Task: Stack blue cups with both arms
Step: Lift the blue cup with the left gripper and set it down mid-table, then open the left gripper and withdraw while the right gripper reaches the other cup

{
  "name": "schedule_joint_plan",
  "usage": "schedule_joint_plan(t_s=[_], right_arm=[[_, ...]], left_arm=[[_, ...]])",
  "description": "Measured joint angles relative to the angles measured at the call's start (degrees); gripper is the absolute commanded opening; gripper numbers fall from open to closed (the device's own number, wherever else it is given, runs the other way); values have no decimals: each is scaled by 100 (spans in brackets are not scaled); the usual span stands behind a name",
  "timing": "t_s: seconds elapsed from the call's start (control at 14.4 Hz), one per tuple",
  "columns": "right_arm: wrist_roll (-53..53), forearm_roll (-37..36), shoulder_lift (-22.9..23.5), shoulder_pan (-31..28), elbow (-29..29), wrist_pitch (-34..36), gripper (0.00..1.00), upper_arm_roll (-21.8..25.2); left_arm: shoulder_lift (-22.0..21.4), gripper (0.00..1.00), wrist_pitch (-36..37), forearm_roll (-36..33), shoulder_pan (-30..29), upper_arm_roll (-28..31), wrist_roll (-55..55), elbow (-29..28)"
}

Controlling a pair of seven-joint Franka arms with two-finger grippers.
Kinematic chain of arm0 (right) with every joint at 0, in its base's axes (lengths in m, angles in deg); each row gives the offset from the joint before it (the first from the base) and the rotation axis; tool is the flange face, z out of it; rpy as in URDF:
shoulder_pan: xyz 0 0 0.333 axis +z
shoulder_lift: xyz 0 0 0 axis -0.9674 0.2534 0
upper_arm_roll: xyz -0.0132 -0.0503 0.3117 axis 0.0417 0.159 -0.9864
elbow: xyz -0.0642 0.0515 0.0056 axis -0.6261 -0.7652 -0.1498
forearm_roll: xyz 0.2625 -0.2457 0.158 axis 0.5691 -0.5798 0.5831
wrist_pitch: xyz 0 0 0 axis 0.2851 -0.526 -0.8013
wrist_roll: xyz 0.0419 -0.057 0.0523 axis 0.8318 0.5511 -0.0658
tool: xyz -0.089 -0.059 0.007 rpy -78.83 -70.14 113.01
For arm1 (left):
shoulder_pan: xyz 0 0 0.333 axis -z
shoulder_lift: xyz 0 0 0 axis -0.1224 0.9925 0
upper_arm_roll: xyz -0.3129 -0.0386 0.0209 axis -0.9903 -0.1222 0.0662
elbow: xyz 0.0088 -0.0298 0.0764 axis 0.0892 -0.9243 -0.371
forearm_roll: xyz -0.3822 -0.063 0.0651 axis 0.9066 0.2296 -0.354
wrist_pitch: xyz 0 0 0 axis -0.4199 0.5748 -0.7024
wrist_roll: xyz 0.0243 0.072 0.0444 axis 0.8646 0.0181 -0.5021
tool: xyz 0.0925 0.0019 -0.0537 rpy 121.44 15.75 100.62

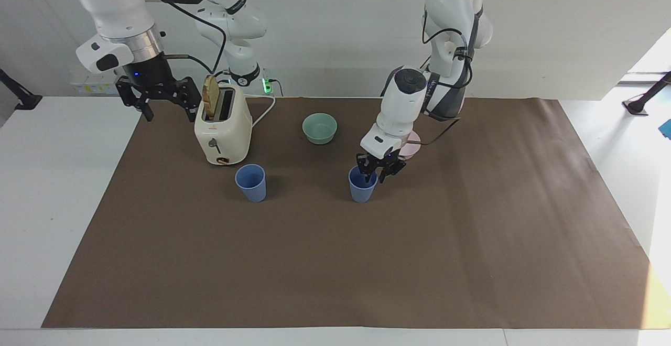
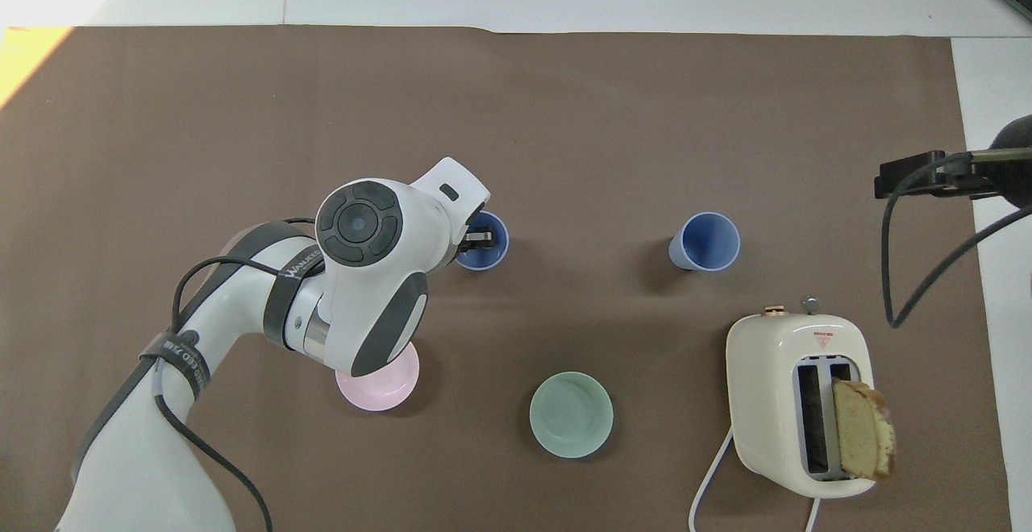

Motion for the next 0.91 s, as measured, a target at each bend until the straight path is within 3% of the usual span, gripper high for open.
schedule_joint_plan(t_s=[0.28,0.56,0.7,0.91], right_arm=[[0,14,18,6,423,-555,100,-14],[-21,47,214,104,910,-1084,100,-71],[-32,56,387,161,1134,-1163,100,-77],[-39,59,540,246,1648,-1666,100,-80]], left_arm=[[-234,100,365,-2,-215,145,233,144],[-910,100,1157,-2,-1001,183,1331,234],[-1253,100,1713,-11,-1416,195,1886,346],[-1439,100,2711,-29,-1989,204,2606,841]])
